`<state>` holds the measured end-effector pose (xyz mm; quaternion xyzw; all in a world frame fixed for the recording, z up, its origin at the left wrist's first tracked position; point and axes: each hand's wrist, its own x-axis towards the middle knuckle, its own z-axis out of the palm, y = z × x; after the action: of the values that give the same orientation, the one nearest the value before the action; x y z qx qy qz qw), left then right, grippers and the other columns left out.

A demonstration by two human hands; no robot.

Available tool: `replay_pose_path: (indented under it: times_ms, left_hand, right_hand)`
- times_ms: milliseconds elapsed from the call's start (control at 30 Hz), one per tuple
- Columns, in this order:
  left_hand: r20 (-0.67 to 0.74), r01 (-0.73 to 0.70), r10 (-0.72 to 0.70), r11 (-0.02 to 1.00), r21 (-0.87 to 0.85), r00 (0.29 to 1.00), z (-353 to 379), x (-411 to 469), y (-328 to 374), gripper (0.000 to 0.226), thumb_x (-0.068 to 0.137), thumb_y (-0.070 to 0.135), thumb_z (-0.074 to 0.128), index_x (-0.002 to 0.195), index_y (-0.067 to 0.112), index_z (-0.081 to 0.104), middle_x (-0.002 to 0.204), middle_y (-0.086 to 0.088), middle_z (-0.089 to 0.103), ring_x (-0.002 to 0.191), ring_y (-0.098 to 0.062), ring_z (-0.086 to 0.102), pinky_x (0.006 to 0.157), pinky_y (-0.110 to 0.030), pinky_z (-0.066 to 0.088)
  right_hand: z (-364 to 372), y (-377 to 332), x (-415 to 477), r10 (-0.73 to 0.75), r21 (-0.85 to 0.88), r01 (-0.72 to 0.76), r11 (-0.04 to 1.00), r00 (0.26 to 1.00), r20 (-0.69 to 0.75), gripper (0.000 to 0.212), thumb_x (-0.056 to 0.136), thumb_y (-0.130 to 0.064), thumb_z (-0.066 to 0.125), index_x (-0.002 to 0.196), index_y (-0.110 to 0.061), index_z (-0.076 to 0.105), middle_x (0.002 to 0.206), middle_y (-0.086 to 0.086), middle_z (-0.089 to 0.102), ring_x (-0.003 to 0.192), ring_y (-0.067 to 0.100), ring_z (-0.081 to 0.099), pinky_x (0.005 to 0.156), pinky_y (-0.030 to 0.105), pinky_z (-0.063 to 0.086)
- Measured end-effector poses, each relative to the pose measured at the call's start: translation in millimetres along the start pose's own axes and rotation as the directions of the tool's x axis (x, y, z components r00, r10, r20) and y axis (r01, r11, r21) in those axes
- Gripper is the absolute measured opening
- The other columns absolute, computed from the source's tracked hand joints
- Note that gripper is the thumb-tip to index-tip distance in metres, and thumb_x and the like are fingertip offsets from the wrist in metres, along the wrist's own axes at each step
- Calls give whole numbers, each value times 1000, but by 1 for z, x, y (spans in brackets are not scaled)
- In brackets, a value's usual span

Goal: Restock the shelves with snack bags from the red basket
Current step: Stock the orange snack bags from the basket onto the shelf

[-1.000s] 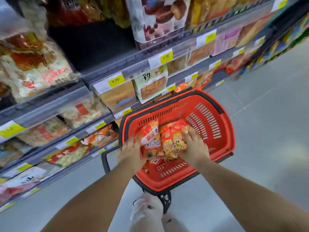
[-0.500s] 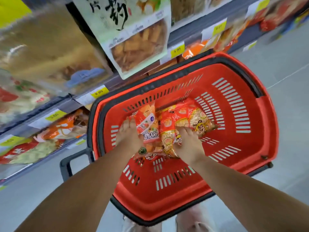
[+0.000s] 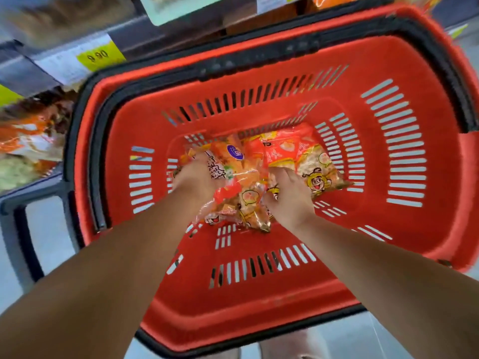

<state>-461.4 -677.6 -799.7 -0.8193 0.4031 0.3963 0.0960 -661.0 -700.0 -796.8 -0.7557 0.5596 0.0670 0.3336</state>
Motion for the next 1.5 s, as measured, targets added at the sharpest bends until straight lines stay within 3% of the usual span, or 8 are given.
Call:
replay_pose_path:
  times_ms: [200, 533, 700, 833, 933, 1167, 1367, 1500]
  left_hand:
    - [-58, -71, 114, 869, 489, 992, 34, -4, 2, 128, 57, 80, 64, 147, 19, -2, 151, -12, 10, 140, -31, 16, 111, -47, 19]
    - [97, -349, 340, 844, 407, 935, 19, -47, -24, 98, 57, 68, 73, 136, 25, 35, 134, -2, 50, 124, -26, 45, 99, -41, 33]
    - [-213, -135, 163, 981, 141, 963, -24, -57, -35, 99, 54, 66, 74, 134, 21, 37, 128, -5, 53, 117, -30, 49, 93, -42, 39]
    - [-284, -95, 105, 994, 48, 953, -35, -51, -24, 89, 63, 61, 73, 131, 15, 39, 132, -6, 48, 122, -29, 44, 97, -43, 36]
    - [-325, -77, 22, 984, -158, 945, -37, -42, -22, 85, 62, 57, 77, 127, 14, 42, 129, -6, 49, 121, -29, 45, 95, -42, 35]
    - [-400, -130, 90, 989, -75, 912, -36, -28, -22, 86, 60, 57, 80, 124, 13, 41, 127, -8, 49, 119, -31, 45, 93, -44, 35]
    - [-437, -132, 118, 991, -3, 892, -29, -22, -32, 87, 58, 56, 81, 121, 13, 41, 125, -9, 48, 118, -33, 44, 93, -48, 37]
    - [-433, -116, 116, 993, 27, 894, -27, -22, -39, 88, 58, 55, 82, 123, 13, 40, 125, -10, 48, 119, -33, 44, 92, -48, 37]
  right_hand:
    - [11, 4, 0, 123, 150, -113, 982, 991, -61, 47, 87, -27, 59, 130, -13, 49, 125, 8, 54, 118, 27, 47, 94, 38, 39]
    - [-6, -7, 19, 165, 176, -151, 973, 984, -65, 45, 89, -19, 57, 132, -11, 47, 131, 11, 49, 122, 28, 43, 100, 39, 37]
    - [-1, -38, 33, 169, 260, -159, 952, 986, -15, 40, 93, -21, 51, 132, -12, 49, 128, 11, 55, 116, 27, 51, 98, 37, 41]
    - [9, -51, 44, 524, 624, -412, 664, 852, 4, 32, 96, -22, 41, 124, -14, 55, 103, 3, 62, 82, 19, 56, 69, 27, 41]
    - [23, -38, 44, 654, 744, -504, 438, 747, 121, 25, 97, -26, 37, 101, -13, 59, 107, 17, 66, 88, 30, 60, 80, 44, 48]
    - [84, -38, 19, 198, 301, -335, 893, 893, 404, 18, 91, -24, 59, 107, -25, 66, 93, -4, 65, 69, 7, 60, 54, 16, 40]
    - [118, -52, 30, 313, 231, -392, 890, 896, 314, 18, 85, -19, 67, 82, -23, 50, 86, -2, 63, 63, 9, 50, 49, 18, 40]
    - [109, -54, 29, 201, 236, -276, 932, 933, 298, 10, 86, -17, 64, 94, -11, 66, 95, 9, 69, 85, 25, 65, 73, 36, 53]
